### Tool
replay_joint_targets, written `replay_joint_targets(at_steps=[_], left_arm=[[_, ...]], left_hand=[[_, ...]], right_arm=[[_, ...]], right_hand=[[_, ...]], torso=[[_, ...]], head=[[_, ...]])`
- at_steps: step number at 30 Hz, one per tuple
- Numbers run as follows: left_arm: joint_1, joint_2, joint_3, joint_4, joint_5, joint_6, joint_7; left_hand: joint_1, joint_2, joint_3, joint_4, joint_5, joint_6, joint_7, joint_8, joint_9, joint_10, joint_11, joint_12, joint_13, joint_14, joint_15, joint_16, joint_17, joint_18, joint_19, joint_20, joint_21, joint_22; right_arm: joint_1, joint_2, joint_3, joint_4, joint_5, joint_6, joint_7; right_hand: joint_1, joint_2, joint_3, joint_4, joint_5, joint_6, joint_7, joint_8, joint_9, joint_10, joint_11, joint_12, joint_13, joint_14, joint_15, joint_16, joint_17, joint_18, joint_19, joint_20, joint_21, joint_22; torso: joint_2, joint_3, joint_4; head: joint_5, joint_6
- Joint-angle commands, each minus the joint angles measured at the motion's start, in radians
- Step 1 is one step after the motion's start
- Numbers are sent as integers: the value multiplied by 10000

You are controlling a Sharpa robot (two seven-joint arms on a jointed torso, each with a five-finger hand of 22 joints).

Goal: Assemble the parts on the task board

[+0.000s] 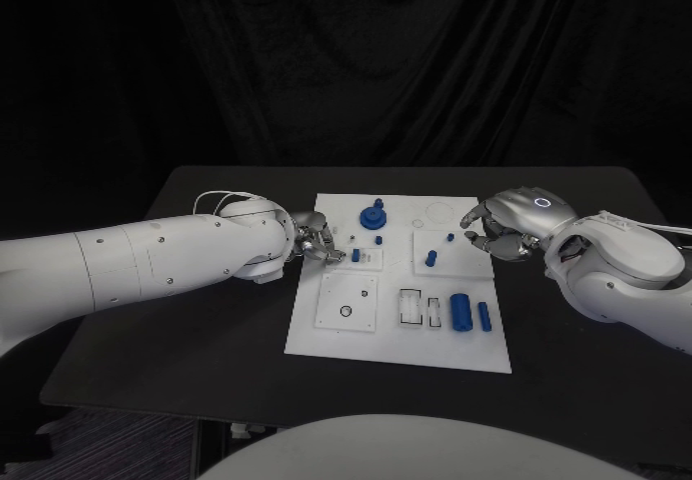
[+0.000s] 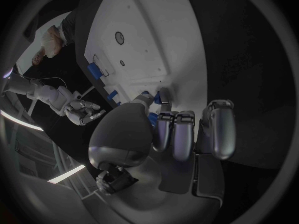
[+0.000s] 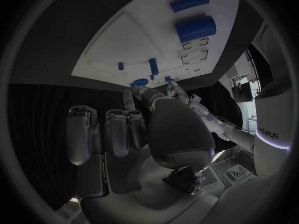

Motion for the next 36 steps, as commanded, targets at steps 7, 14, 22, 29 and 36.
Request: replay_joint_targets(at_steps=[7,14,22,29,36], left_arm=[[-72,-4,-60,35,4,1,198],[-71,-83,-60,159,4,-256,314],[-70,-350,-60,431,4,-757,489],[-62,-590,-60,664,4,-1141,898],[-49,-711,-60,713,5,-1214,1334]], left_hand=[[38,-96,849,88,547,74,-43,38,143,604,-23,1,2249,1075,-19,26,2634,-29,125,-8,33,1965],[21,-244,1206,52,771,119,-64,109,226,607,-41,3,2251,1075,-33,26,2634,-32,131,-19,48,1970],[29,-405,1560,-2,984,197,-95,193,310,633,-69,30,2269,1075,-56,26,2634,-41,153,-39,93,1982],[188,-603,1923,-149,804,316,-143,299,403,639,-111,28,2266,1075,-94,26,2634,-63,202,-72,200,2011],[278,-711,2125,-236,695,383,-164,340,437,626,-134,4,2249,1075,-114,26,2634,-79,231,-93,275,2033]], right_arm=[[-25,-21,7,9,-31,55,-152],[-25,-39,7,19,-31,66,-155],[-25,-67,7,27,-31,84,-168],[-25,-72,7,18,-31,116,-199],[-24,-53,7,8,-31,125,-214]], right_hand=[[-5,68,59,1,44,68,-8,-46,-15,480,-68,-78,1854,822,-76,-14,1486,21,559,-79,-1,2288],[-5,68,59,1,44,68,-8,-46,-15,480,-68,-78,1854,822,-76,-14,1486,21,559,-79,-1,2288],[-5,68,59,1,44,68,-8,-46,-15,480,-68,-78,1854,822,-76,-14,1486,21,559,-79,-1,2288],[-5,68,59,1,44,68,-8,-46,-15,480,-68,-78,1854,822,-76,-14,1486,21,559,-79,-1,2288],[-5,68,59,1,44,68,-8,-46,-15,480,-68,-78,1854,822,-76,-14,1486,21,559,-79,-1,2288]], torso=[[1,2,-6],[-5,4,-9],[-10,3,-17],[-20,12,-1],[-24,13,-10]], head=[[14,2],[2,2],[-30,2],[-45,2],[-64,2]])
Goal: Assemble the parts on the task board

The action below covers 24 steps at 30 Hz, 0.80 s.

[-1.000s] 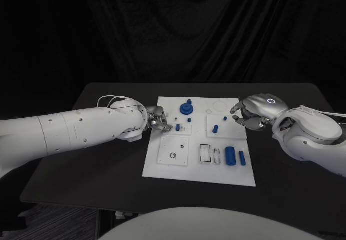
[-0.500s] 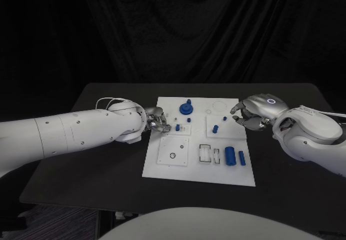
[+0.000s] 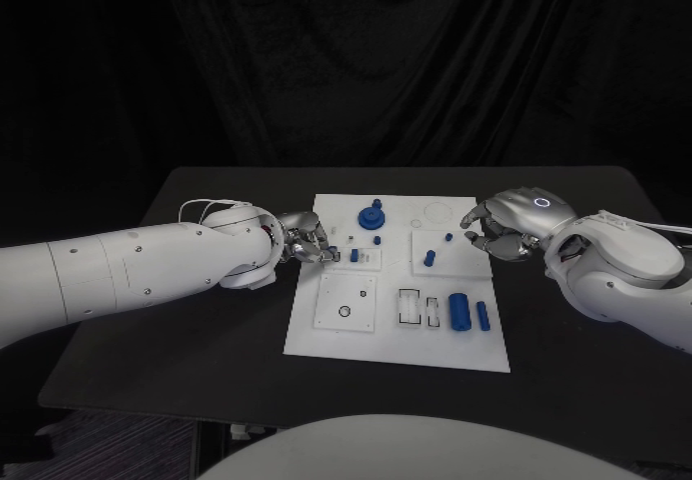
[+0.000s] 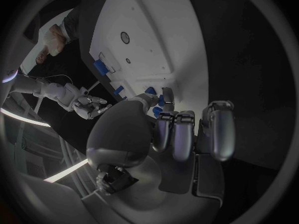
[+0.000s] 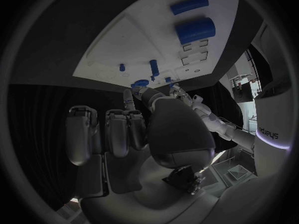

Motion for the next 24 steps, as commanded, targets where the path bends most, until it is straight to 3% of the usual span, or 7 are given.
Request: replay_joint_targets(at_steps=[1,10,17,21,24], left_arm=[[7,-28,5,31,1,-235,666],[16,-59,5,-53,688,263,1025],[58,10,5,-538,1979,1349,975],[213,104,5,-885,2452,1916,943],[414,171,5,-968,2617,2304,799]], left_hand=[[-17,-106,84,-7,-90,59,13,39,15,619,-61,-1,2246,1037,-77,26,2634,-79,197,-59,39,2033],[-81,-120,262,52,-369,0,49,-52,-38,573,-35,-65,2202,1037,-58,26,2634,-77,178,-53,19,2028],[-154,-60,354,171,-469,-50,88,-149,-104,562,-2,-79,2193,1037,-31,26,2634,-80,172,-35,25,2030],[-121,-103,433,194,-316,-74,107,-207,-142,564,15,-75,2197,1037,-15,26,2634,-82,170,-19,36,2034],[-81,-116,510,208,-19,-28,110,-216,-153,613,18,-13,2241,1037,-10,26,2634,-111,226,-10,177,2074]], right_arm=[[-22,0,7,0,-31,59,-209],[-22,-8,7,-6,-31,99,-233],[-22,10,7,-42,-31,109,-239],[-22,33,7,-72,-21,101,-237],[-22,35,6,-77,90,86,-220]], right_hand=[[-6,68,60,1,44,68,-8,-46,-16,479,-68,-35,1854,823,-76,-14,1486,21,559,-79,-1,2289],[-6,68,60,1,44,68,-8,-46,-16,479,-68,-35,1854,823,-76,-14,1486,21,559,-79,-1,2289],[-18,72,71,-4,41,60,-7,-54,-21,478,-67,-39,1851,819,-76,-23,1472,23,554,-79,-11,2286],[-18,72,71,-4,41,60,-7,-54,-21,478,-67,-39,1851,819,-76,-23,1472,23,554,-79,-11,2286],[-21,75,76,-6,41,55,-9,-58,-23,473,-68,-46,1844,819,-76,-24,1470,24,553,-79,-14,2285]], torso=[[-7,1,1],[-1,-4,-4],[-12,6,7],[-11,1,-9],[3,-4,-1]], head=[[-8,2],[-19,2],[-52,2],[-74,2],[-93,2]])
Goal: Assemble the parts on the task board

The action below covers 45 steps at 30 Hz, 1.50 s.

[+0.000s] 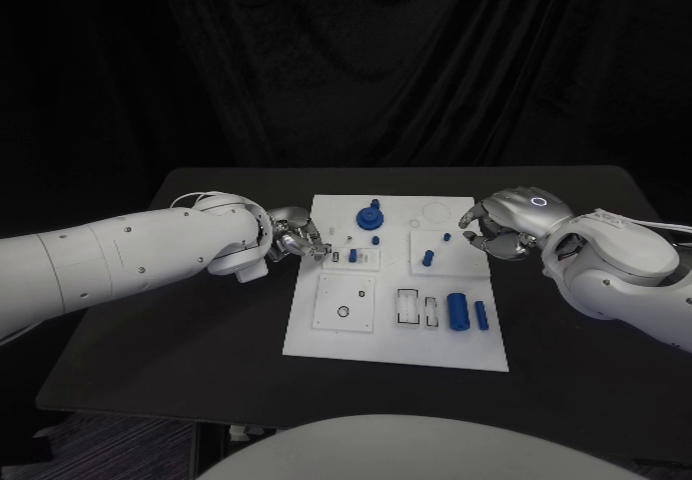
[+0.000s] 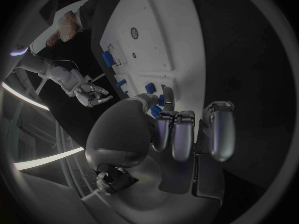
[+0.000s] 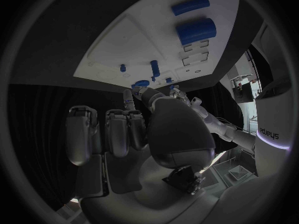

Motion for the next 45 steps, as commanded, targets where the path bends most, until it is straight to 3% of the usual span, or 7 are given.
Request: replay_joint_targets(at_steps=[1,6,9,14,19,28,45], left_arm=[[229,81,14,-40,845,1161,3],[659,214,14,-76,994,1978,-605],[868,326,14,-214,1032,2337,-929],[1046,509,14,-428,1089,2755,-1318],[1112,718,14,-552,1530,3263,-1940],[1137,1185,15,-929,1760,3586,-3032],[1135,1744,15,-1367,1785,3531,-3528]], left_hand=[[1,-63,115,-26,183,37,48,-55,-9,628,12,55,2253,1037,-14,26,2634,-114,234,-11,88,2079],[90,-74,207,-63,421,75,46,-51,-2,659,3,91,2278,1037,-24,26,2634,-127,262,-16,155,2096],[254,-62,335,-152,-104,72,49,-89,-10,626,6,44,2246,1037,-25,26,2634,-115,238,-20,105,2079],[237,-49,388,-140,-288,41,69,-134,-32,619,20,33,2239,1037,-15,26,2634,-111,227,-13,85,2073],[166,-72,592,-150,-807,15,102,-305,-146,637,48,57,2257,1037,8,26,2634,-112,226,8,90,2073],[158,-125,977,-408,-878,12,139,-536,-310,653,67,72,2268,1037,14,26,2634,-102,220,15,55,2060],[-27,-95,1115,-447,-873,84,144,-615,-376,695,72,121,2301,1037,18,26,2634,-112,250,20,104,2073]], right_arm=[[-22,-1,6,-10,106,23,-196],[-22,14,6,-22,197,11,-188],[-22,37,6,-29,218,-5,-188],[-22,71,6,-35,231,-19,-186],[-22,74,6,-34,235,-38,-176],[-22,45,6,-7,237,-68,-163],[-22,6,6,40,238,-122,-156]], right_hand=[[-20,75,76,-6,41,55,-9,-58,-12,475,-68,-44,1847,818,-76,-24,1470,25,552,-79,-15,2285],[-18,79,80,-9,43,52,-7,-60,-13,477,-68,-42,1849,818,-76,-26,1466,27,549,-79,-22,2283],[-18,79,81,-9,43,52,-7,-60,-13,477,-68,-42,1849,816,-76,-30,1459,29,546,-79,-27,2281],[-18,79,81,-9,43,52,-7,-60,-13,477,-68,-42,1849,816,-76,-30,1459,29,546,-79,-27,2281],[-18,79,81,-9,43,52,-7,-60,-13,477,-68,-42,1849,816,-76,-30,1459,29,546,-79,-27,2281],[-18,79,81,-9,43,52,-7,-60,-13,477,-68,-42,1849,816,-76,-30,1459,29,546,-79,-27,2281],[-10,84,94,-20,48,47,0,-65,-16,480,-66,-39,1852,816,-75,-30,1459,29,545,-79,-30,2280]], torso=[[18,-4,-3],[12,6,4],[12,21,-1],[27,11,-5],[48,-18,-2],[46,-13,6],[48,-8,14]], head=[[-22,2],[-6,2],[26,2],[41,2],[19,2],[44,2],[99,2]])
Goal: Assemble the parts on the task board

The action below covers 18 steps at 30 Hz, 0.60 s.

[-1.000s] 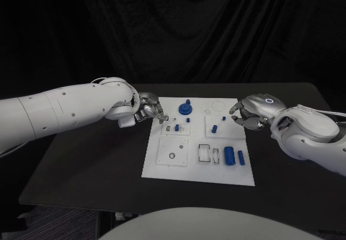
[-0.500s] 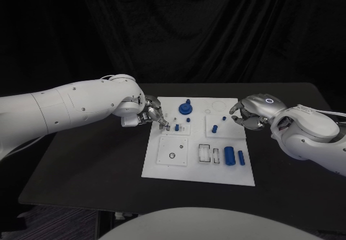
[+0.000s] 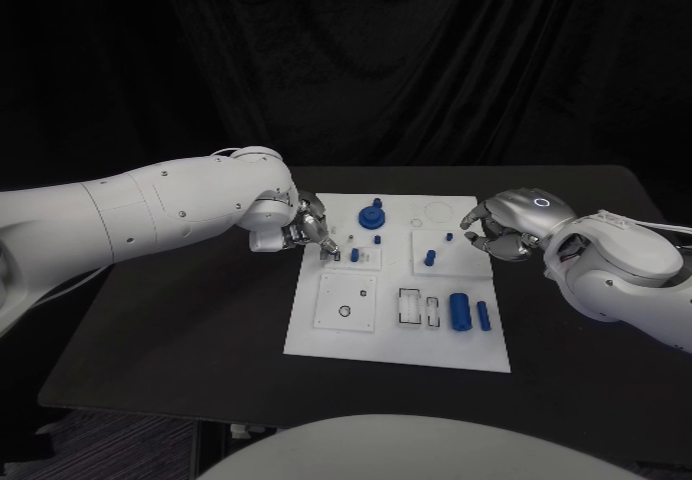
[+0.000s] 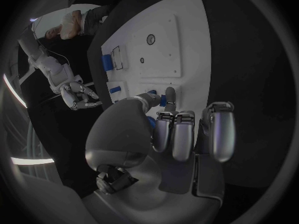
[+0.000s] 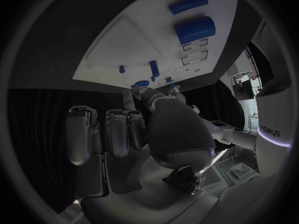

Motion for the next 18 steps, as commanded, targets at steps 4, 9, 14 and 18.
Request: replay_joint_targets(at_steps=[4,9,14,18], left_arm=[[18,271,7,-282,114,279,-322],[15,390,6,-463,61,296,-387],[13,426,6,-528,-132,318,-429],[12,449,6,-556,-184,363,-456]], left_hand=[[-98,6,200,-177,-41,92,-14,-95,-28,712,68,51,2316,1038,14,26,2634,-110,252,18,-5,2070],[-108,40,297,-273,-39,91,-10,-132,-46,723,68,65,2325,1038,12,26,2634,-111,260,15,3,2072],[-121,32,312,-295,-39,95,-6,-139,-49,743,70,92,2345,1038,12,26,2634,-111,261,15,3,2072],[-133,22,332,-327,-24,100,-6,-147,-53,744,71,93,2345,1038,11,26,2634,-110,260,14,-2,2070]], right_arm=[[-21,22,6,15,-16,-107,-149],[-21,10,6,15,-16,-85,-154],[-21,-4,6,13,-16,-49,-165],[-21,5,6,5,-16,-43,-166]], right_hand=[[-11,84,67,7,48,47,0,-65,-9,480,-66,-39,1852,817,-75,-30,1459,29,545,-79,-30,2280],[-11,84,67,7,48,47,0,-65,-9,480,-66,-39,1852,817,-75,-30,1459,29,545,-79,-30,2280],[-11,84,67,7,48,47,0,-65,-9,480,-66,-39,1852,817,-75,-30,1459,29,545,-79,-30,2280],[-11,84,67,7,48,47,0,-65,-9,480,-66,-39,1852,817,-75,-30,1459,29,545,-79,-30,2280]], torso=[[-7,-9,-11],[-15,-9,-12],[-18,-6,-5],[-22,-1,1]], head=[[31,2],[20,2],[15,2],[23,2]])
